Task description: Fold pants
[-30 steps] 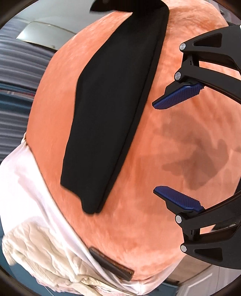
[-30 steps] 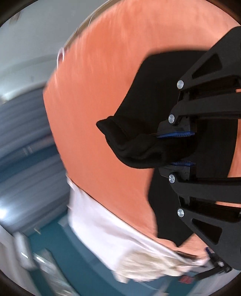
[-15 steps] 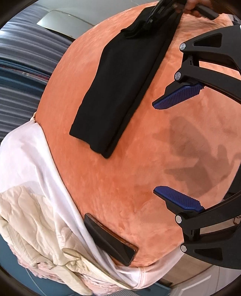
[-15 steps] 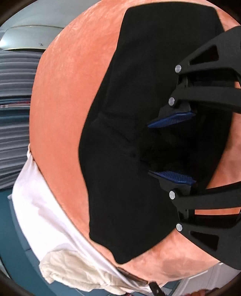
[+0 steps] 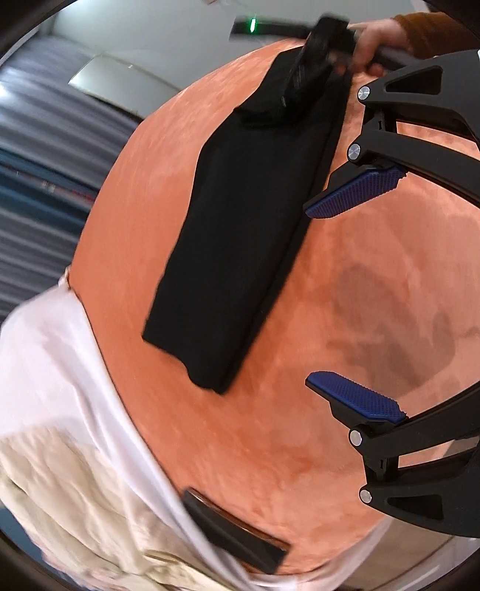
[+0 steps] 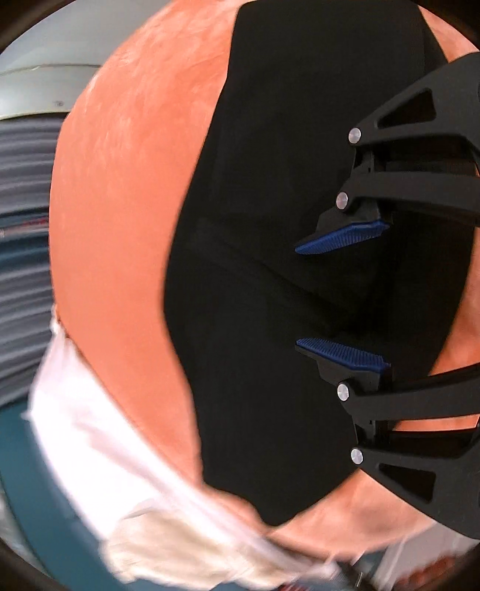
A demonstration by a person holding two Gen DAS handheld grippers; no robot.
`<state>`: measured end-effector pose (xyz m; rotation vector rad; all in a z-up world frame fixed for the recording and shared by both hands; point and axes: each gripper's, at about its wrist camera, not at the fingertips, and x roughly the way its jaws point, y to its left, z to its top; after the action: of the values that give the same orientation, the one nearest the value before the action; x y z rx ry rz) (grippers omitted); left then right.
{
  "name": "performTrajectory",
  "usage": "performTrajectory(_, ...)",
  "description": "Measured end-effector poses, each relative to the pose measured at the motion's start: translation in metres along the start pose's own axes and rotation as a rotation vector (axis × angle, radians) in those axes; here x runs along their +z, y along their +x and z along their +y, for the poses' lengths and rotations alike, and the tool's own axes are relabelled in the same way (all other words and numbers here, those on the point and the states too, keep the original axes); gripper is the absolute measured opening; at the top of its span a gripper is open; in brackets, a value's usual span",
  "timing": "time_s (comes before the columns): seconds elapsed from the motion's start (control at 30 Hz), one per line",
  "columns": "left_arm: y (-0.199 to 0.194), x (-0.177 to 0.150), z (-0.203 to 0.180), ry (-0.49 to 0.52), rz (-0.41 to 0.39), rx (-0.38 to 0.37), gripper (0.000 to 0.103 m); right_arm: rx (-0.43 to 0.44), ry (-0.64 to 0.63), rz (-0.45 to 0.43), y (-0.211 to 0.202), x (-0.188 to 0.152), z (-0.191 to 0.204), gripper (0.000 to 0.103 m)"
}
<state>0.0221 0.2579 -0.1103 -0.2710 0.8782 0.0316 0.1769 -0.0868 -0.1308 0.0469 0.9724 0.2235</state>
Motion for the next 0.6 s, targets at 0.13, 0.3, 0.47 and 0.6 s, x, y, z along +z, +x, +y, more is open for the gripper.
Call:
performTrajectory(0.13, 0.005, 0.002, 0.002, 0.000, -0.004, 0.034, 0.083, 0.009, 0.031, -0.050, -0.018, 0.002, 0.014, 0.010)
performTrajectory(0.3, 0.032, 0.019, 0.046, -0.207, 0.033, 0.009, 0.083, 0.009, -0.068, -0.006, 0.005, -0.009, 0.026, 0.017)
performTrajectory(0.47, 0.062, 0.037, 0.096, -0.408, 0.068, 0.028, 0.083, 0.030, 0.051, -0.184, -0.040, -0.029, 0.015, 0.071)
performTrajectory(0.6, 0.089, 0.049, 0.113, -0.520, 0.076, -0.005, 0.083, -0.066, 0.035, -0.296, -0.063, -0.064, 0.002, 0.071)
